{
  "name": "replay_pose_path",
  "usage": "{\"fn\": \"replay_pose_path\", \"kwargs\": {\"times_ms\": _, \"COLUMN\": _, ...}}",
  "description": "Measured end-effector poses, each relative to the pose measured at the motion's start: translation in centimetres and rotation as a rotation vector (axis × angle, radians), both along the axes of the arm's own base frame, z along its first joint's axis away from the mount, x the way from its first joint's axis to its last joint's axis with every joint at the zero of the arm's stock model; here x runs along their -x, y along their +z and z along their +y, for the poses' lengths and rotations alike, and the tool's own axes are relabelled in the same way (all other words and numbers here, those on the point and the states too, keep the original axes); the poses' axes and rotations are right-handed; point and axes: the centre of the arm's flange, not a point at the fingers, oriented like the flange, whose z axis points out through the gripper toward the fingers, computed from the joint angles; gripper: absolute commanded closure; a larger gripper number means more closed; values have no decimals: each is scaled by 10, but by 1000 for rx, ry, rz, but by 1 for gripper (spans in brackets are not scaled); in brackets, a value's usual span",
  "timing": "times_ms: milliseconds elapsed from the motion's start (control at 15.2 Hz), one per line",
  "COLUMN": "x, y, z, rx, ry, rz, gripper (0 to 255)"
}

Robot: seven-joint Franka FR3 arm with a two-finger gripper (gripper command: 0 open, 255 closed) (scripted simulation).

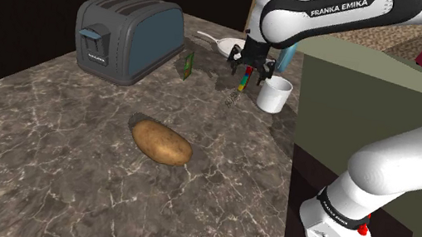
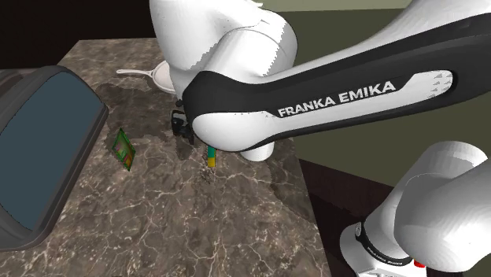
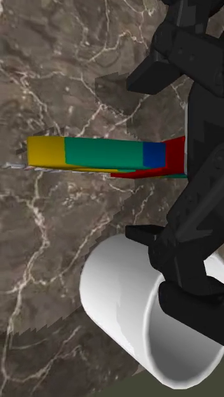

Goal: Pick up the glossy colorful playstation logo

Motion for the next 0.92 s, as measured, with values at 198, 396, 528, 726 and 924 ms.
{"fn": "replay_pose_path", "kwargs": {"times_ms": 198, "x": -1, "y": -3, "z": 0, "rx": 0, "ry": 0, "rz": 0, "gripper": 255}}
{"fn": "replay_pose_path", "kwargs": {"times_ms": 396, "x": -1, "y": -3, "z": 0, "rx": 0, "ry": 0, "rz": -1, "gripper": 255}}
{"fn": "replay_pose_path", "kwargs": {"times_ms": 528, "x": -1, "y": -3, "z": 0, "rx": 0, "ry": 0, "rz": -1, "gripper": 255}}
{"fn": "replay_pose_path", "kwargs": {"times_ms": 726, "x": -1, "y": -3, "z": 0, "rx": 0, "ry": 0, "rz": -2, "gripper": 255}}
{"fn": "replay_pose_path", "kwargs": {"times_ms": 924, "x": -1, "y": 7, "z": 0, "rx": 0, "ry": 0, "rz": -1, "gripper": 255}}
